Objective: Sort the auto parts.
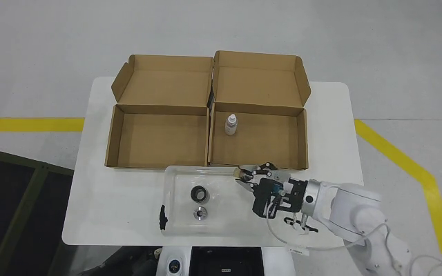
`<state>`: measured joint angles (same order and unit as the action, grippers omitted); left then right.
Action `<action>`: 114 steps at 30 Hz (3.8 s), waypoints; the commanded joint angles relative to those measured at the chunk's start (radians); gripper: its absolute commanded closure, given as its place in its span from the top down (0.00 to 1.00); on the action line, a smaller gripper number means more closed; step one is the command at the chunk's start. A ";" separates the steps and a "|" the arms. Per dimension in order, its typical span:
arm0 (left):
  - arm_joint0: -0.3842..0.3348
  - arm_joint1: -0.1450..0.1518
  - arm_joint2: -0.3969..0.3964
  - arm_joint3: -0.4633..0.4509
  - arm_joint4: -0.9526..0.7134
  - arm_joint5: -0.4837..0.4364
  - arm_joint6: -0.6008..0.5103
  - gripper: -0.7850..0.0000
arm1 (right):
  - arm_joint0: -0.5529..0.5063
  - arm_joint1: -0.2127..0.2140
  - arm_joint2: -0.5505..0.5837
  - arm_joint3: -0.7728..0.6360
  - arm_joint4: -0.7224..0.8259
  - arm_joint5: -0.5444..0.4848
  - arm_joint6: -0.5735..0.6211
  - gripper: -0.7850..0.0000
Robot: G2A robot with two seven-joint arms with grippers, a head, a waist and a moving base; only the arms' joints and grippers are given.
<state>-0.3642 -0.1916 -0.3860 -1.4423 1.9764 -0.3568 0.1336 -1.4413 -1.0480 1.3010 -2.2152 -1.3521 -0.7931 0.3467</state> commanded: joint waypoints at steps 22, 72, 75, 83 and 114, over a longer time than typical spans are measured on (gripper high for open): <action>0.000 0.000 0.000 0.000 0.000 0.000 0.000 1.00 | 0.188 -0.011 -0.074 0.236 0.025 0.038 -0.006 0.00; 0.000 0.000 0.000 0.000 0.000 0.000 0.000 1.00 | 0.666 -0.116 -0.449 0.813 0.002 0.088 0.183 0.34; 0.000 0.000 0.000 0.000 0.000 0.000 0.000 1.00 | 0.667 -0.119 -0.455 0.816 0.003 0.091 0.175 0.36; 0.000 0.000 0.000 0.000 0.000 0.000 0.000 1.00 | 0.640 -0.112 -0.417 0.761 0.021 0.096 0.174 0.47; 0.000 0.000 0.000 0.000 0.000 0.000 0.000 1.00 | 0.299 -0.058 -0.298 0.199 0.021 0.139 0.100 0.81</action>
<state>-0.3642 -0.1917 -0.3860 -1.4423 1.9764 -0.3568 0.1336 -1.1352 -1.1056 1.0132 -2.0061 -1.3243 -0.6525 0.4505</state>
